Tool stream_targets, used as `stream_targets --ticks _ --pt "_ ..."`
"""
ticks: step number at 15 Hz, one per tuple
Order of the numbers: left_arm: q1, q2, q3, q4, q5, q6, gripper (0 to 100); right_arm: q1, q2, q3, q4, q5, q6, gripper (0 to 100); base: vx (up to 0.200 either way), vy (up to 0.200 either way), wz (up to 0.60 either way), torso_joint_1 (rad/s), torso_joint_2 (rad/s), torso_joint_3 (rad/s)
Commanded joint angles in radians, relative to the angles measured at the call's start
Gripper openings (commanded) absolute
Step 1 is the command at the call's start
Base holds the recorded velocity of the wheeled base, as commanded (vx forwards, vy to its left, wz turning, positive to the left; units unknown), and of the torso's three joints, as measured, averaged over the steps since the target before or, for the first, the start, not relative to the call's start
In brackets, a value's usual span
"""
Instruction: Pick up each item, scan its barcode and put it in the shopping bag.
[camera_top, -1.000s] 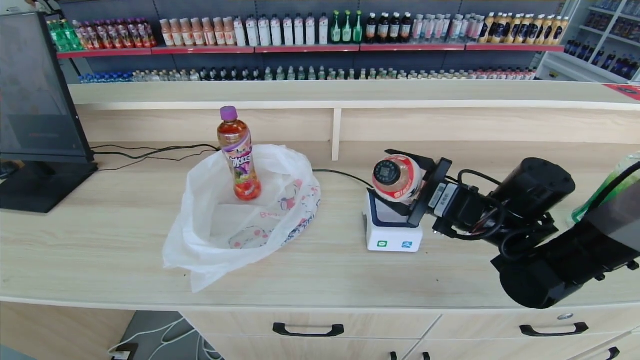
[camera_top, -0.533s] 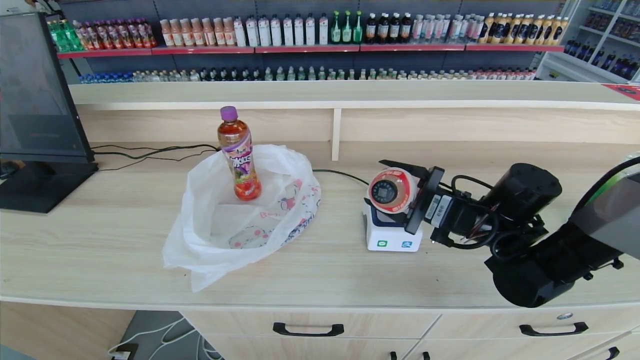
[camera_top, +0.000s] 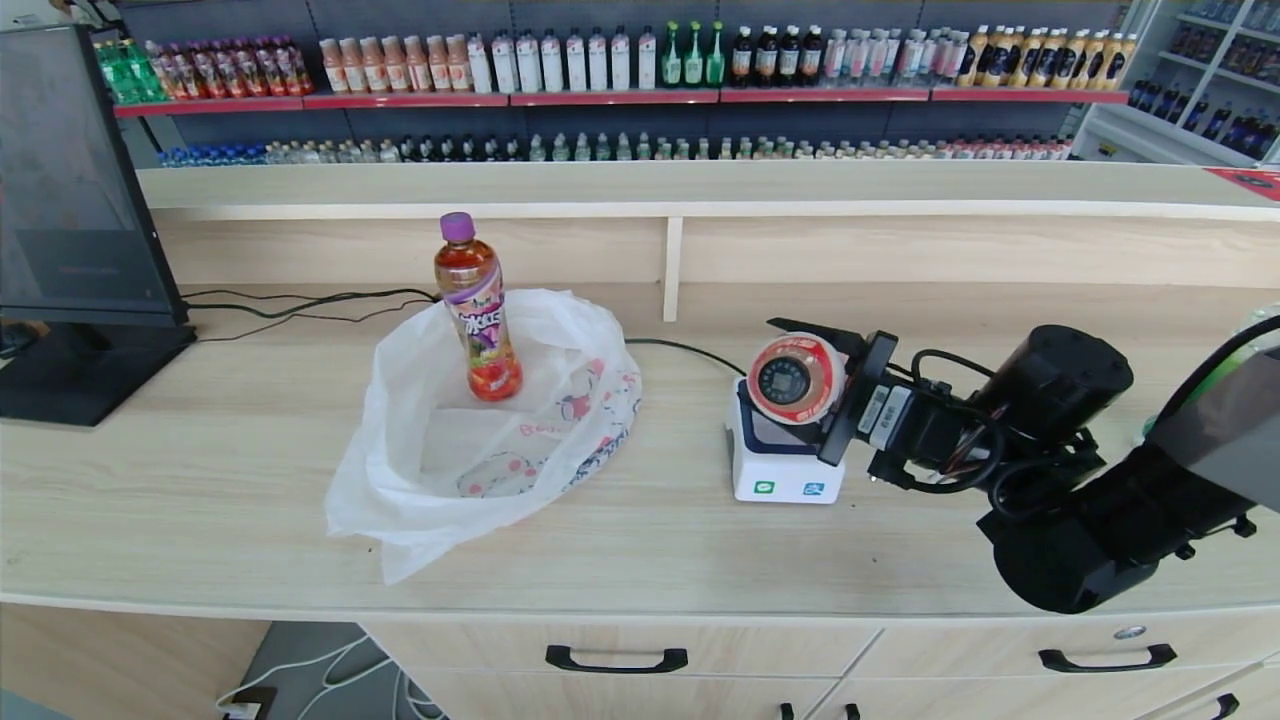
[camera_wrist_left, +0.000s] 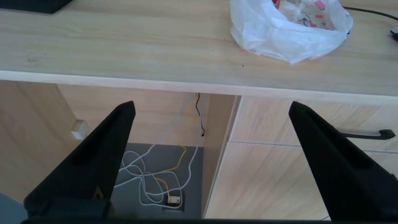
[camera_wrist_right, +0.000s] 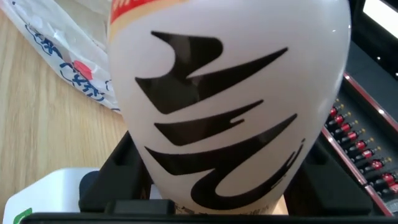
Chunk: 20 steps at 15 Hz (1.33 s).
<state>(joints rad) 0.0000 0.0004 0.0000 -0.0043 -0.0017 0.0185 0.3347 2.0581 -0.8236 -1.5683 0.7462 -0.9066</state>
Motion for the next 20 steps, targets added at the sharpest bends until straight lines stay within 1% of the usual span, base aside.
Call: stream_targets --ticks 1,5,8,14,15,17,20 --pt "0.0 0.001 0.0 0.0 0.0 0.0 100 0.001 -0.007 0.001 -0.003 0.001 0.002 0 0.0 0.0 0.0 0.0 0.0 0.0" --pt "0.0 0.0 0.0 0.0 0.0 0.0 100 0.001 -0.003 0.017 -0.003 -0.001 0.011 0 0.0 0.0 0.0 0.0 0.0 0.0" --pt "0.0 0.0 0.0 0.0 0.0 -0.005 100 0.004 -0.019 0.017 -0.003 -0.008 0.064 0 0.0 0.0 0.0 0.0 0.0 0.0" --pt "0.0 0.0 0.0 0.003 0.0 -0.008 100 0.047 -0.036 0.02 -0.003 -0.03 0.091 0 0.0 0.0 0.0 0.0 0.0 0.0" --pt "0.0 0.0 0.0 0.004 0.0 -0.005 100 0.052 -0.047 0.018 -0.003 -0.048 0.103 0 0.0 0.0 0.0 0.0 0.0 0.0" --pt "0.0 0.0 0.0 0.004 0.0 -0.005 100 0.075 -0.079 0.015 -0.003 -0.126 0.161 0 0.0 0.0 0.0 0.0 0.0 0.0" --pt "0.0 0.0 0.0 0.004 0.0 -0.006 100 0.096 -0.107 0.021 -0.003 -0.186 0.215 0 0.0 0.0 0.0 0.0 0.0 0.0"
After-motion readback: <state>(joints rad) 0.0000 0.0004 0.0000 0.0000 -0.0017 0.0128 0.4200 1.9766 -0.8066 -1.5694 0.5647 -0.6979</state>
